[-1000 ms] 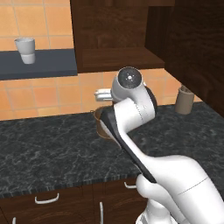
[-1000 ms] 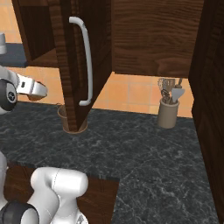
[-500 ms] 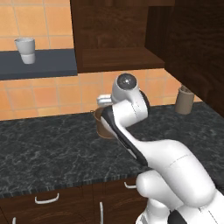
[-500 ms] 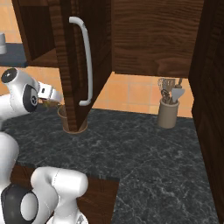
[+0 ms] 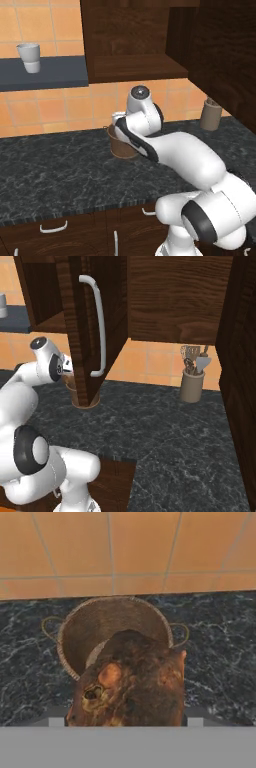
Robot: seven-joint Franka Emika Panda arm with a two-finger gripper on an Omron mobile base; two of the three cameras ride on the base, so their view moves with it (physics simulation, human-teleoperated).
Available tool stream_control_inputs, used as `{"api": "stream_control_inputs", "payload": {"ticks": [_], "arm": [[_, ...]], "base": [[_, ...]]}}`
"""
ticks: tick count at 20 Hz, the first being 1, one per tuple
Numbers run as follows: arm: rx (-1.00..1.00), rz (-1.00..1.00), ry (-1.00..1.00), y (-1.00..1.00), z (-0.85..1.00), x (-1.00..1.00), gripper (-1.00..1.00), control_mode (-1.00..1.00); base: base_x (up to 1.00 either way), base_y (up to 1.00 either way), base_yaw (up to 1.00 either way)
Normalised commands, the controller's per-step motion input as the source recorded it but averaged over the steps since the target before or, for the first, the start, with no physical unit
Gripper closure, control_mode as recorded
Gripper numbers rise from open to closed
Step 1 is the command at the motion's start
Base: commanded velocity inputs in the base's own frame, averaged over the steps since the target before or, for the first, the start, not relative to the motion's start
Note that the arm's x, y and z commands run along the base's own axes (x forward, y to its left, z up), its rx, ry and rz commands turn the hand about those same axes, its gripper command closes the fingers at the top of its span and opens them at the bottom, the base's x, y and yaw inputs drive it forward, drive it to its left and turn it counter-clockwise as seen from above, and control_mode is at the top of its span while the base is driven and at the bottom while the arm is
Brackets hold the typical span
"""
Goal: Open the cabinet, pick up the bread from the cabinet and place it in the basket. Then move the basket to the dining counter.
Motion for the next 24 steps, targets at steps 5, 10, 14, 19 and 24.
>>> {"api": "stream_control_inputs", "payload": {"ticks": [5,10,14,19,24], "arm": [[0.00,0.00,0.11,-0.09,-0.56,0.56,1.00,-1.00],[0.00,0.00,0.12,0.00,-0.53,0.43,1.00,-1.00],[0.00,0.00,0.12,0.00,-0.42,0.35,1.00,-1.00],[0.02,0.00,0.02,0.00,-0.24,0.24,1.00,-1.00],[0.00,0.00,0.00,0.01,-0.13,0.10,1.00,-1.00]], "base": [[0.00,0.00,0.00],[0.00,0.00,0.00],[0.00,0.00,0.00],[0.00,0.00,0.00],[0.00,0.00,0.00]]}}
